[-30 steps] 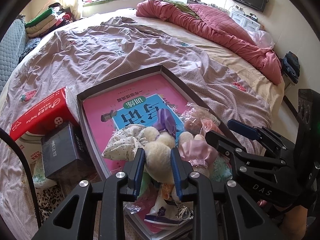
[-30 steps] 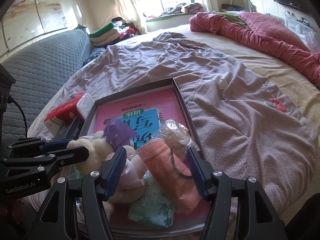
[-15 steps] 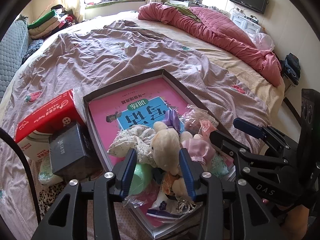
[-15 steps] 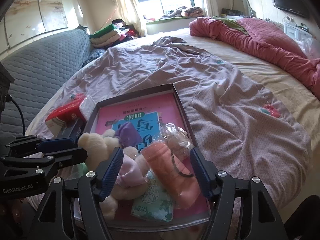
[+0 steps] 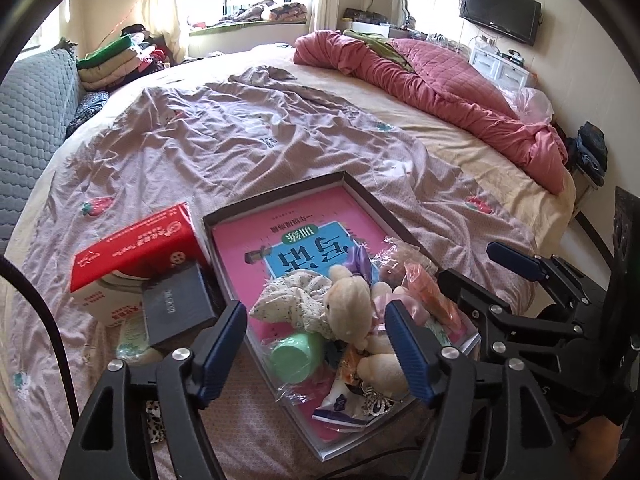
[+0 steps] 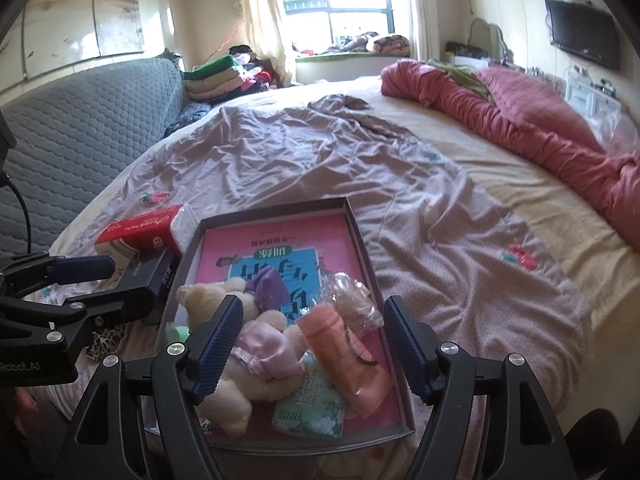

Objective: Organize soft objects
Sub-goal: 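Withdraw both open tools from the tray toward the leopard scrunchie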

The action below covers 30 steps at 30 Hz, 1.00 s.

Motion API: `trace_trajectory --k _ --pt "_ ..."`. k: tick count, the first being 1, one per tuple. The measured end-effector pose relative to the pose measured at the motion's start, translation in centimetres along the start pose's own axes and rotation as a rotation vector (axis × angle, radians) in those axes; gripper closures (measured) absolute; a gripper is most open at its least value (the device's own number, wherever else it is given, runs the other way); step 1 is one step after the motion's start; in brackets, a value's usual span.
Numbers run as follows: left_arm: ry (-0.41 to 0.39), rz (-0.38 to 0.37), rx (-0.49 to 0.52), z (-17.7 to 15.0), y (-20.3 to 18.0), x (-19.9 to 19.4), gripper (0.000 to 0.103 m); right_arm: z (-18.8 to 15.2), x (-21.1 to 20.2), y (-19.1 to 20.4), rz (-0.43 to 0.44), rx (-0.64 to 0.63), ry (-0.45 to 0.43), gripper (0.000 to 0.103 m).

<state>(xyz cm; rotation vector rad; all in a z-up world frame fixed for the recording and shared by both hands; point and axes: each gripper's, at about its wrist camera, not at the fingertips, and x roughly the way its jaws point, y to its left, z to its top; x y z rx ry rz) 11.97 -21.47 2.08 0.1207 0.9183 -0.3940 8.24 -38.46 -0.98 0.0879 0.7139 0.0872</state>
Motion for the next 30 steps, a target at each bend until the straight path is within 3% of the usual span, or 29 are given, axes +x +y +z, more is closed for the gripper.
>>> trace_trajectory --k 18,30 --pt "-0.072 0.034 -0.041 -0.5 1.9 -5.8 0.02 1.3 -4.6 3.4 -0.035 -0.096 -0.073 0.025" --pt "-0.135 0.098 -0.091 -0.8 6.1 -11.2 0.017 2.5 -7.3 7.6 0.011 -0.159 -0.111 0.023"
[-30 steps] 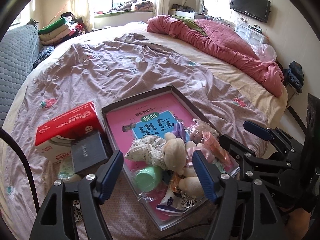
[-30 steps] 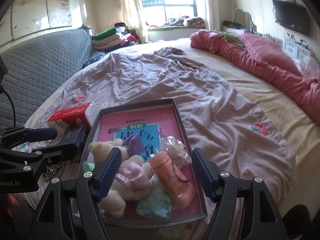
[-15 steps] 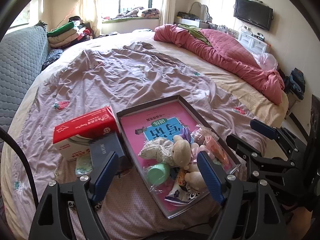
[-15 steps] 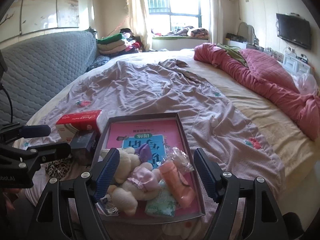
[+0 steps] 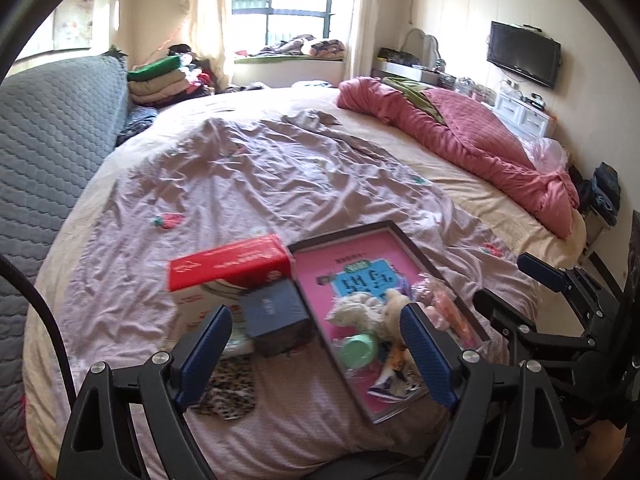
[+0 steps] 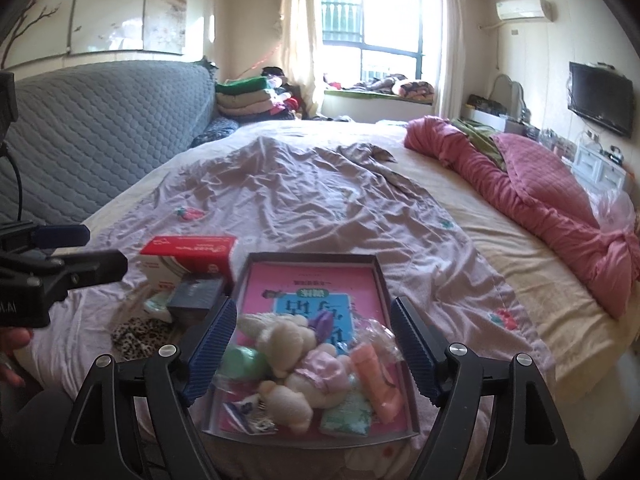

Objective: Organize soft objects
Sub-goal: 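Withdraw both open tools from the tray toward the leopard scrunchie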

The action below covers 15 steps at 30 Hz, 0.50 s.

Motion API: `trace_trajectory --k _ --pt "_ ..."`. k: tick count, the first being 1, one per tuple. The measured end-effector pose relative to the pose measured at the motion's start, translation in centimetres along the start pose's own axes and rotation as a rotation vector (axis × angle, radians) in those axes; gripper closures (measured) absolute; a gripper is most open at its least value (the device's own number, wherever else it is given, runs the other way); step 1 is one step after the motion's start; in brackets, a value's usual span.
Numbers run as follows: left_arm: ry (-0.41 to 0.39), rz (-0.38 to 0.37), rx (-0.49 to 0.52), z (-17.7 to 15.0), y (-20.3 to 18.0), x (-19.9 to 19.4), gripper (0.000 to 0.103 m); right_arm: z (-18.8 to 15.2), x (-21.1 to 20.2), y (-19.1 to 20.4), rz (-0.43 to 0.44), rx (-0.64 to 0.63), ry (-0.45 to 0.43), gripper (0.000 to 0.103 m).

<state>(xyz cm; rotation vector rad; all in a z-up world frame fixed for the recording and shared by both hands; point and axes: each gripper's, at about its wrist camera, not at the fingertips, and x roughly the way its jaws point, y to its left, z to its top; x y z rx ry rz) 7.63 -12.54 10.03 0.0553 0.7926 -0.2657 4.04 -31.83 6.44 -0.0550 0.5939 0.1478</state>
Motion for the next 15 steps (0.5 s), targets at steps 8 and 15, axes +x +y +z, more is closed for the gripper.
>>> trace_trajectory --k 8,15 --pt "0.002 0.067 -0.031 -0.7 4.3 -2.2 0.017 1.2 -0.5 2.9 0.055 -0.019 0.002 0.022" --pt "0.024 0.103 -0.072 -2.1 7.6 -2.7 0.017 1.8 -0.5 5.9 0.11 -0.055 0.003 0.022"
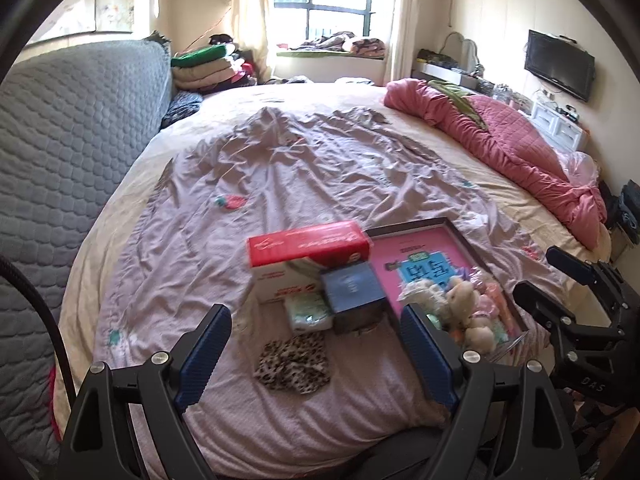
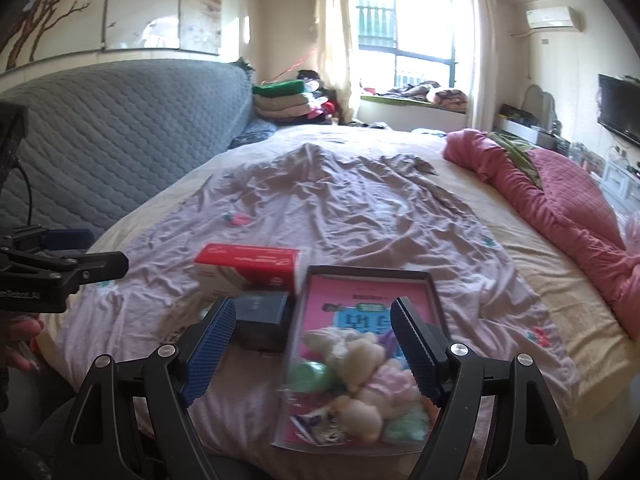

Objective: Organize soft objects
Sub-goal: 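Withdraw both open tools from the tray toward the leopard scrunchie, then grasp the wrapped white pad pack with left tool while right tool grasps leopard scrunchie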

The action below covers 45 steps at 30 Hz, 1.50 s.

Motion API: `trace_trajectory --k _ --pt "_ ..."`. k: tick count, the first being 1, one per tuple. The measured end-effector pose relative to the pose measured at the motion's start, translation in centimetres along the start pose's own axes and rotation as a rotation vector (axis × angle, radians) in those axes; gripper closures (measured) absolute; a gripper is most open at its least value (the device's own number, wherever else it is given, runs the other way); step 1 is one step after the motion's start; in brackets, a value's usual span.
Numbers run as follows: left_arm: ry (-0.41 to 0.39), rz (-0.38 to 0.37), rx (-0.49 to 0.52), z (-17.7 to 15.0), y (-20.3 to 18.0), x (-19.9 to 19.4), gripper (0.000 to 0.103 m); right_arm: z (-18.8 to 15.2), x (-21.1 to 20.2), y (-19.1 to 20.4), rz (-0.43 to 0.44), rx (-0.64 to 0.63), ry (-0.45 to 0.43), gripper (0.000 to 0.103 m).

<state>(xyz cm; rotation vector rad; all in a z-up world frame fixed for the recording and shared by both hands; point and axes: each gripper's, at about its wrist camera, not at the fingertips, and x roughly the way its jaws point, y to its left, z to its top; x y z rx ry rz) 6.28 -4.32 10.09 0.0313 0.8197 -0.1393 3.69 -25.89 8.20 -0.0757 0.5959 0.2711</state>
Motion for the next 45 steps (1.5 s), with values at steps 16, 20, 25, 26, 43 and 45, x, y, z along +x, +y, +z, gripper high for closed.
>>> trace_trajectory --k 16,20,25,26,43,45 --pt "0.093 0.033 -0.067 -3.9 4.7 3.9 0.017 -1.2 4.0 6.6 0.093 -0.097 0.075 0.022" --pt "0.114 0.019 -0.089 -3.7 5.6 5.3 0.017 -2.5 5.7 7.8 0.13 -0.087 0.109 0.022" --pt "0.151 -0.026 -0.095 -3.4 5.8 7.9 0.017 -4.7 8.3 9.3 0.196 -0.076 0.167 0.022" --pt "0.163 -0.035 -0.092 -3.4 5.6 8.5 0.017 -5.0 8.7 9.6 0.202 -0.078 0.173 0.022" --pt "0.338 -0.191 -0.154 -3.2 6.2 19.8 0.018 -8.4 15.0 12.4 0.258 -0.028 0.248 0.022" --pt "0.344 -0.231 -0.178 -3.1 6.6 20.9 0.019 -8.4 15.7 12.5 0.252 -0.024 0.246 0.022"
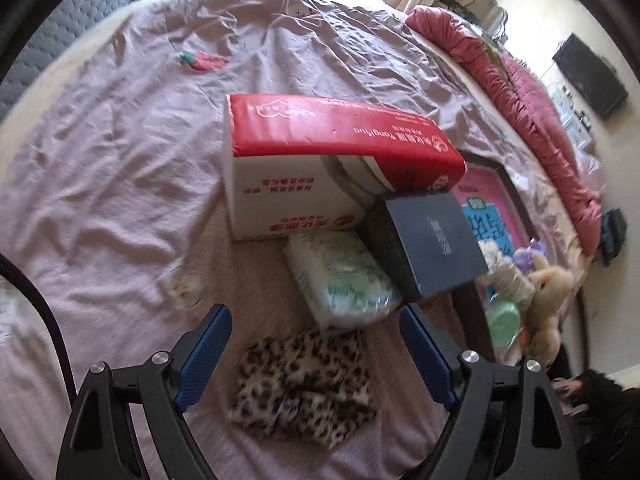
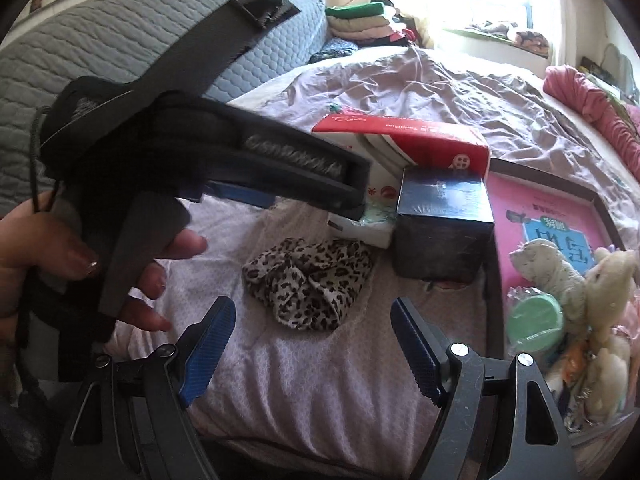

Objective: Organize soft objects
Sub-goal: 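Grasp the wrapped white pad pack with left tool while right tool grasps leopard scrunchie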

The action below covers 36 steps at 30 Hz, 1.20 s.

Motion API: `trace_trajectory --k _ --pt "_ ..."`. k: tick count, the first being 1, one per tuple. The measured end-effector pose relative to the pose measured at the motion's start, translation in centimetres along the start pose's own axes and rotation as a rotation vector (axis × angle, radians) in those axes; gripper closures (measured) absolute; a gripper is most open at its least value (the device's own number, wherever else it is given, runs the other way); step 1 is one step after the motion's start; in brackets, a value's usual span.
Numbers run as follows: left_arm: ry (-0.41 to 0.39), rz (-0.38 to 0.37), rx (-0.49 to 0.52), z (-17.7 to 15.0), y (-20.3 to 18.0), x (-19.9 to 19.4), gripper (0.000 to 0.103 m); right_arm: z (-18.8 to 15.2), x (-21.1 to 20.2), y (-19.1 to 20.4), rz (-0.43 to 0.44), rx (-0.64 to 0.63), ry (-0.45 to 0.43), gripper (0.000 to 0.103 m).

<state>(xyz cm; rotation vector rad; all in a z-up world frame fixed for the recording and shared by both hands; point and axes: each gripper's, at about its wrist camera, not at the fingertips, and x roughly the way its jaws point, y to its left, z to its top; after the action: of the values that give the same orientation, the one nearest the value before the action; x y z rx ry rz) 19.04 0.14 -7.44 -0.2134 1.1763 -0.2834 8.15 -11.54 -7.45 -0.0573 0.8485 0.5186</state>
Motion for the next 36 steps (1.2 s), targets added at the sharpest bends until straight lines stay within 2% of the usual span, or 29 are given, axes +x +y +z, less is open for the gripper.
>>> trace_trajectory --k 4,7,13,18,22,25,26,28,30,31,33,36 --pt "0.066 -0.027 0.025 0.9 0.2 1.7 0.029 0.4 1.9 0.0 -0.008 0.017 0.02 0.022" --pt "0.091 -0.072 0.039 1.4 0.2 2.5 0.029 0.6 3.6 0.1 0.007 0.029 0.037 0.022" --pt "0.172 -0.11 0.088 2.7 0.2 4.2 0.032 0.8 6.4 1.1 -0.019 -0.023 0.058 0.022" --pt "0.228 -0.145 0.105 3.2 0.6 5.5 0.033 0.9 7.9 1.4 -0.052 -0.048 0.058 0.022" --pt "0.259 -0.173 0.128 3.8 0.4 6.1 0.033 0.8 9.0 2.0 -0.115 -0.076 0.062 0.022" --pt "0.272 -0.185 0.128 4.1 0.4 6.5 0.037 0.7 9.9 2.5 -0.132 -0.095 0.076 0.022" --pt "0.271 -0.186 0.129 4.0 0.2 6.5 0.041 0.8 10.2 2.5 -0.13 -0.095 0.081 0.023" --pt "0.271 -0.193 0.134 4.0 0.1 6.7 0.049 1.0 10.6 2.8 -0.113 -0.082 0.074 0.03" --pt "0.274 -0.213 0.128 3.9 0.0 6.9 0.062 1.0 10.7 2.0 -0.057 -0.042 0.084 0.047" --pt "0.276 -0.232 0.119 3.8 0.0 7.1 0.07 1.1 10.6 1.2 -0.029 0.001 0.083 0.052" --pt "0.271 -0.24 0.115 3.6 -0.2 7.3 0.075 1.1 10.4 -0.1 0.004 0.054 0.084 0.069" --pt "0.247 -0.248 0.103 3.3 -0.5 7.0 0.081 1.2 10.0 -1.0 0.028 0.084 0.09 0.08"
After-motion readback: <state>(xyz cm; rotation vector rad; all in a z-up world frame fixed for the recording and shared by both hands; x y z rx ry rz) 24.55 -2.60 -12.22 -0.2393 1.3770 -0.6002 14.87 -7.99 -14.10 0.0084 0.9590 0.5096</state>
